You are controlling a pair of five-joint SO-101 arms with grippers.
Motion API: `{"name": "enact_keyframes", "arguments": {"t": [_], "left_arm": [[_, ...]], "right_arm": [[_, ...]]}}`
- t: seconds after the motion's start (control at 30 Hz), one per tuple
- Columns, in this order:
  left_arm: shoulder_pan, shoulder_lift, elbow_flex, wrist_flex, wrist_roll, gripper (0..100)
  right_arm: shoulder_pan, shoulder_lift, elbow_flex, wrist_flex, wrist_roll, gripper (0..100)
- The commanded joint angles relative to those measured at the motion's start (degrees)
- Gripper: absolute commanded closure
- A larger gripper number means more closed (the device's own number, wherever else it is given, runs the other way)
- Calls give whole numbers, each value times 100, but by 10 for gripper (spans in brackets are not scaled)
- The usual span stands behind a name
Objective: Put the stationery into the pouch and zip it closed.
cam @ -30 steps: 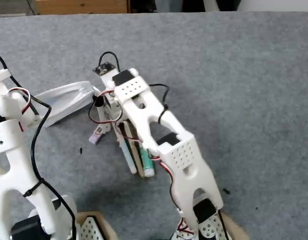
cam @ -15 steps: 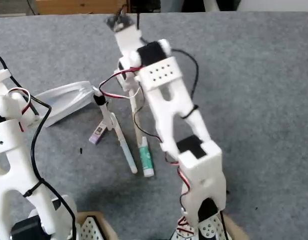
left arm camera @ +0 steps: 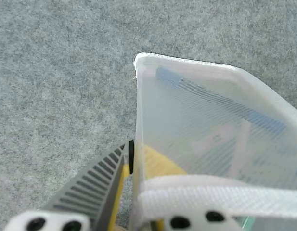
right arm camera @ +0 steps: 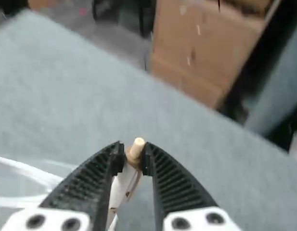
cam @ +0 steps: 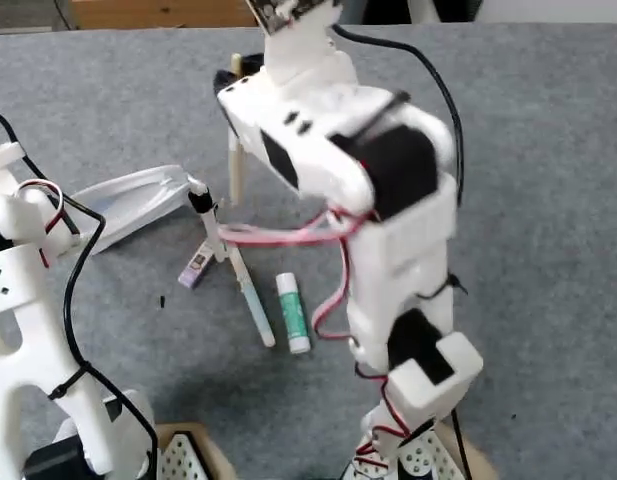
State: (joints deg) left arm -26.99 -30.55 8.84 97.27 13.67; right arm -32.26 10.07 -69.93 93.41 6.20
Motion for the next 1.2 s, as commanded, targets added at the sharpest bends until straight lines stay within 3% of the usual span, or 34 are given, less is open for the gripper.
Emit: {"name": "enact_keyframes", "arguments": {"t": [0.0, 0.37, 1.17], "left_arm": [[-57, -18, 22, -62, -53, 971], [-48, -18, 22, -62, -53, 971], [-48, 18, -22, -53, -53, 971]], "right_arm": [[-299, -321, -699, -26, 62, 986], [-1582, -251, -2246, -457, 62, 986], [-1574, 1710, -2589, -387, 158, 986]]}}
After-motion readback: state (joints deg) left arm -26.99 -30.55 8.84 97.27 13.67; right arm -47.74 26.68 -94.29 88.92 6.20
